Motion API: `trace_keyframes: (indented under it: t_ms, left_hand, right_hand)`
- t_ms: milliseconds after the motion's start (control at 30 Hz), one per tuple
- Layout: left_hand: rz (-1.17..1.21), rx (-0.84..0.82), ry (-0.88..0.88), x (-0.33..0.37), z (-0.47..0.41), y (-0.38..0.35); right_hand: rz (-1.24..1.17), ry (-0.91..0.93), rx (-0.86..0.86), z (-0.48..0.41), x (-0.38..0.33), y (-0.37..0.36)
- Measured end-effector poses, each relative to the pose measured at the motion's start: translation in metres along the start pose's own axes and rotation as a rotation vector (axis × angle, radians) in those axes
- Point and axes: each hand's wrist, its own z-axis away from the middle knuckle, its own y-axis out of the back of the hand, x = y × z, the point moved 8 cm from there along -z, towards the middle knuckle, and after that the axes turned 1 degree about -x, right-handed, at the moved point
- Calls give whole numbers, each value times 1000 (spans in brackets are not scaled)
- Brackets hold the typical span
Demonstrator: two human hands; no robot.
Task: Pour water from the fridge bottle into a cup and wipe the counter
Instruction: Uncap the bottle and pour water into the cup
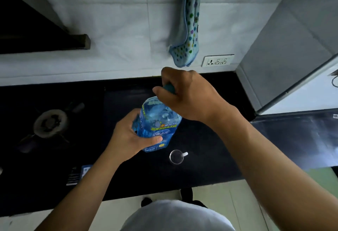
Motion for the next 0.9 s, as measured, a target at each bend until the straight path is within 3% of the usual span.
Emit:
trace_keyframes:
  t_ms: [200,267,333,400,467,500,533,600,667,733,800,900]
  left_hand:
    - [113,-164,26,-5,7,12]
    - [138,-172,55,-11,12,13]
    - [45,-75,73,-17,17,16]
    - [-205,51,41,-14,23,20]
    - [-312,115,8,-8,30,21]
    - [-300,111,1,-9,32,22]
    - [-259,82,5,-11,34,23]
    - [-131,-44,27,-19,34,26]
    - [-33,-190,48,-22,34,27]
    - [-21,-233,66,-23,34,29]
    - [-122,-151,53,-22,33,32]
    - [-352,-28,-22,-15,35,30]
  right_hand:
    - [-134,201,-240,6,-26,-9]
    - [-91,191,-302,11,-21,-13]
    - [101,13,-225,12,-5,-18]
    - [363,-304,-161,17,19,-27]
    - [380,-505,-172,25,28,-42]
    - [339,-496,-145,28,25,-46]
    - [305,-410,-95,28,17,-46]
    - [200,-68,14,29,-11,-42]
    - [50,183,-59,35,-28,-43]
    - [-4,235,-134,41,-27,-47]
    - [138,73,-77,44,-15,-48]
    - [361,-474,-133,47,22,-54]
